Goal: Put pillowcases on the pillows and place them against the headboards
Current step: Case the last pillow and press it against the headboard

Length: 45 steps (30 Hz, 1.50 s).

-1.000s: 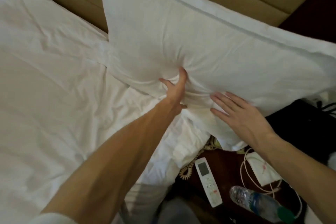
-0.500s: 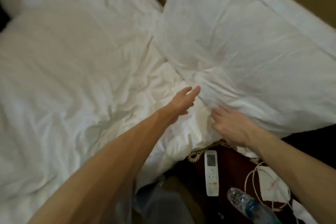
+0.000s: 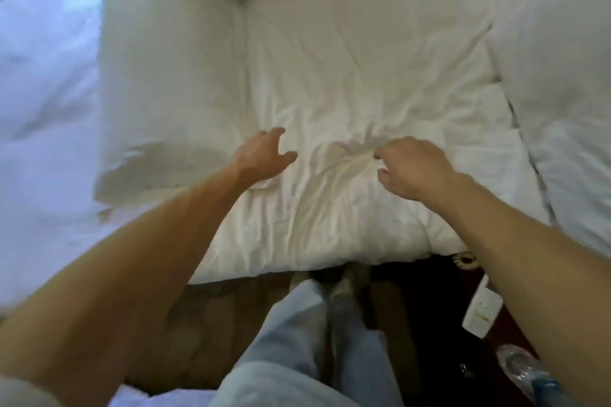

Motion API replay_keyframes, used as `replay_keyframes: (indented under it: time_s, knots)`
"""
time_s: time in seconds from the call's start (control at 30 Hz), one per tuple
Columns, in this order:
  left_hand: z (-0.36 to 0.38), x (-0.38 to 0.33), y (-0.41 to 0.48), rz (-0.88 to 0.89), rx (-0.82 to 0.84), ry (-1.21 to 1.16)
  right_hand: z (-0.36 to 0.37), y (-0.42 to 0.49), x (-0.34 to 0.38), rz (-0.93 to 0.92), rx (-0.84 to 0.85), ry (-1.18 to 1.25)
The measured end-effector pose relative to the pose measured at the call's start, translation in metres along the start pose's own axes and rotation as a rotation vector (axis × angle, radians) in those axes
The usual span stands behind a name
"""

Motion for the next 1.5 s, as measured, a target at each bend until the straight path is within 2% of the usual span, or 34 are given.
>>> replay_keyframes:
  time_s: [0.27, 0.47, 0.63, 1.0, 1.3, 1.5]
  knots:
    - [-0.030, 0.138, -0.121, -0.222, 0.007, 0.068, -0.020, 0.008, 0.077, -0.082, 0.239, 0.129]
    - [-0.032, 0.192, -0.177, -0.274, 0.063, 0.050, -0.015, 0.004, 0.122, -0.110, 0.414, 0.061]
    - [-0.021, 0.223, -0.195, -0.275, 0.116, -0.007, -0.021, 0.007, 0.152, -0.143, 0.458, 0.035]
    - [-0.011, 0.319, -0.160, -0.266, 0.233, -0.142, -0.038, 0.047, 0.212, -0.023, 0.502, 0.043]
    - [-0.046, 0.403, -0.108, -0.204, 0.382, -0.195, -0.051, 0.080, 0.304, 0.162, 0.525, 0.251]
    - [-0.082, 0.444, -0.063, -0.243, 0.311, -0.226, -0.061, 0.112, 0.346, 0.142, 0.530, 0.309]
Point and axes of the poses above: each hand's wrist, its own y-axis towards the middle knuckle, its own z-axis out of the palm, x = y × z, the point moved 4 cm from there along y, towards the middle knuckle, and after that the axes turned 8 degrees about -y, right-handed, at the moved point
